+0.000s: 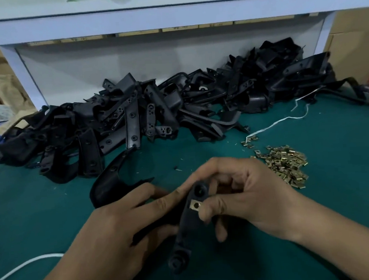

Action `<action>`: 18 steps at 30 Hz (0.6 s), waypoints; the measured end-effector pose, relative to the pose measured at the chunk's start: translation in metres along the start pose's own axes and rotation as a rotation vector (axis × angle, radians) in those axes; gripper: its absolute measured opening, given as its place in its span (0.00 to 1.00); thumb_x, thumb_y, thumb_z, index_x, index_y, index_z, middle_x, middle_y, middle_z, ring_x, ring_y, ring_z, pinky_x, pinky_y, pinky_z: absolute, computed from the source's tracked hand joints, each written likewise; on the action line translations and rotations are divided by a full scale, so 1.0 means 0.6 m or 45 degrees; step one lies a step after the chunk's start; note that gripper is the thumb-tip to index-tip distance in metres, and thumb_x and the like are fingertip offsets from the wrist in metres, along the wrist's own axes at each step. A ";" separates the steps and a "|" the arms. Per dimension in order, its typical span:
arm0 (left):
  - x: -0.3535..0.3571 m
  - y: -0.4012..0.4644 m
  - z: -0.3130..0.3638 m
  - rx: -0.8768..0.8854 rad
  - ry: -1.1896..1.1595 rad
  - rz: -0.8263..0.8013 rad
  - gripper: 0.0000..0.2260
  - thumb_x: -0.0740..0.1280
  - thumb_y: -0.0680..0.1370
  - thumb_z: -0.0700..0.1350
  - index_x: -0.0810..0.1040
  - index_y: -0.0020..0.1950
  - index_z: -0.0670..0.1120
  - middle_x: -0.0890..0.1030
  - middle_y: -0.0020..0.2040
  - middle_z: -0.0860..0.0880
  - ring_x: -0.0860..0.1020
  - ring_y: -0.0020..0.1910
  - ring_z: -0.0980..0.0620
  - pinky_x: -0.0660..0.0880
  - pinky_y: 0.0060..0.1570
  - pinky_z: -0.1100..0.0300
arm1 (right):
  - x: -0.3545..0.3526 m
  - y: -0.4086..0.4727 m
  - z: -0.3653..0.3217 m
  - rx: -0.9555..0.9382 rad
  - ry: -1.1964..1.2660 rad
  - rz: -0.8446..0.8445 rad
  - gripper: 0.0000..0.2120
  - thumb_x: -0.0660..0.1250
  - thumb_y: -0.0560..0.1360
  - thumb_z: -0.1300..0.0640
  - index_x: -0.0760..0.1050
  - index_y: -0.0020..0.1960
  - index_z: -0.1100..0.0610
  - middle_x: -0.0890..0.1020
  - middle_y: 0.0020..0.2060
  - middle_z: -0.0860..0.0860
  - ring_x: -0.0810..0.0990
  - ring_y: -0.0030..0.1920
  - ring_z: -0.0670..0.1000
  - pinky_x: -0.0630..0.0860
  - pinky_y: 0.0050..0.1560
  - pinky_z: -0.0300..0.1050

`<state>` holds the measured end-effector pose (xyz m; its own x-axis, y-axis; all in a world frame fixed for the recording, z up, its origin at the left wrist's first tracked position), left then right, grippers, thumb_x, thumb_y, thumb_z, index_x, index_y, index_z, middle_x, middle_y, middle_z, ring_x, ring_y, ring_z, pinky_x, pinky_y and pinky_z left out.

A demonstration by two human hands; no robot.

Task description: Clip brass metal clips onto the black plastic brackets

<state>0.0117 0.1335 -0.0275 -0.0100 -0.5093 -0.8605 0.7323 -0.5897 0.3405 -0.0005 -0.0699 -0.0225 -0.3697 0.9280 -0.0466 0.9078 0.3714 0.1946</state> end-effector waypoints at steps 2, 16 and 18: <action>-0.009 0.008 0.013 0.064 0.035 0.090 0.21 0.69 0.79 0.60 0.73 0.72 0.66 0.76 0.59 0.69 0.78 0.53 0.66 0.78 0.44 0.64 | -0.034 -0.002 -0.015 -0.069 -0.285 0.244 0.11 0.76 0.75 0.46 0.84 0.56 0.47 0.86 0.38 0.52 0.82 0.30 0.59 0.80 0.32 0.47; -0.025 0.012 0.000 -0.099 -0.042 0.209 0.28 0.60 0.74 0.65 0.62 0.75 0.74 0.72 0.58 0.65 0.75 0.51 0.62 0.71 0.38 0.65 | -0.185 -0.029 -0.007 0.459 -1.727 0.781 0.03 0.74 0.77 0.46 0.83 0.50 0.41 0.76 0.44 0.40 0.75 0.48 0.47 0.74 0.45 0.46; -0.023 0.012 -0.002 -0.101 -0.039 0.220 0.28 0.60 0.75 0.65 0.62 0.75 0.74 0.71 0.58 0.65 0.75 0.52 0.62 0.71 0.38 0.66 | -0.180 -0.026 -0.005 0.420 -1.777 0.719 0.03 0.72 0.78 0.48 0.83 0.52 0.44 0.75 0.45 0.41 0.76 0.52 0.48 0.78 0.49 0.49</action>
<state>0.0178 0.1372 -0.0137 0.1006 -0.6183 -0.7795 0.7765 -0.4410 0.4500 0.0248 -0.1763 -0.0177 0.3285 0.1638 -0.9302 0.9327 -0.2113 0.2922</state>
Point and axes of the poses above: each hand's wrist, its own y-axis towards the middle knuckle, its own x-axis out of the palm, z = x × y, the point moved 6 cm from there along y, towards the middle knuckle
